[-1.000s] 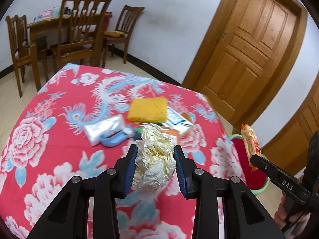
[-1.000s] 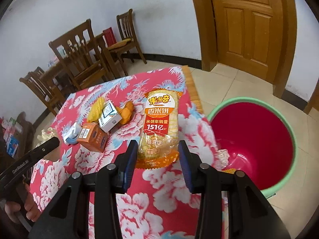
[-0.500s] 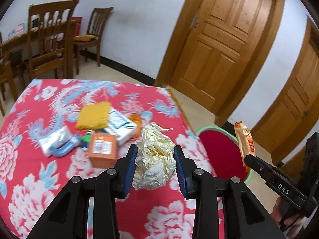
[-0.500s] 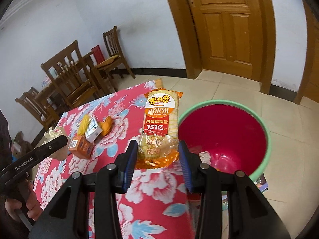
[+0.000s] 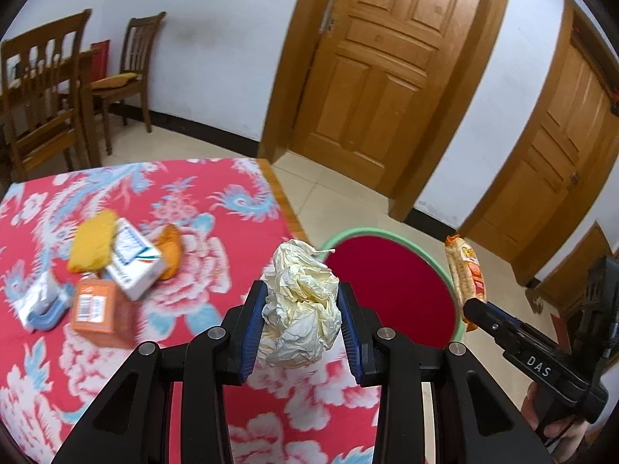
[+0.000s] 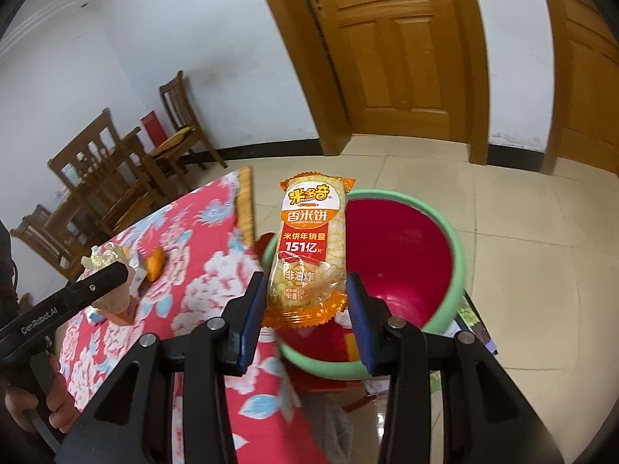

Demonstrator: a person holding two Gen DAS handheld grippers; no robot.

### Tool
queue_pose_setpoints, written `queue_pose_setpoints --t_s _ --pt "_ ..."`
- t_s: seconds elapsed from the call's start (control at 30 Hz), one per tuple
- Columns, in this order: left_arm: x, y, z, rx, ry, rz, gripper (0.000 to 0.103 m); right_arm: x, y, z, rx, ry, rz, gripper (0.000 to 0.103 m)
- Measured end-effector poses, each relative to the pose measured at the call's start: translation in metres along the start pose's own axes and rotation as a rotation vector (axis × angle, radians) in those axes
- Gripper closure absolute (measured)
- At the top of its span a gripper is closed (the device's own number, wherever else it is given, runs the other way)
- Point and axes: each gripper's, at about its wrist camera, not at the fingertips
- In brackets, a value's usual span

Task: Collect trash
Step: 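Carry the snack bag over the bucket and release it while the left carries the paper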

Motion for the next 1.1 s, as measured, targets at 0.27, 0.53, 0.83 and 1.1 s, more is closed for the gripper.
queue_pose_setpoints --t_s 0.27,0.53,0.83,1.1 --pt "0.03 0.001 -0.027 -0.038 -0.048 -0.059 0.065 0.03 -0.002 -0.017 -0.038 -0.053 -0.045 0.06" --pt "0.041 0.0 -0.046 -0.071 -0.059 -0.073 0.065 0.038 -0.004 -0.033 -0.066 -0.054 -0.056 0.06" --pt "0.047 -0.005 -0.062 -0.107 -0.069 -0.078 0.065 0.041 -0.006 -0.037 -0.069 -0.067 -0.082 0.057" --pt "0.058 -0.006 -0.077 -0.119 -0.08 -0.098 0.065 0.048 -0.005 -0.026 -0.043 -0.063 -0.117 0.057"
Point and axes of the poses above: each gripper's, at about its wrist camera, not at the fingertips, and z roughly against the way its jaws point, x to its right, y to its top, and after that the axes turned 2 degrees about -y, right-handed
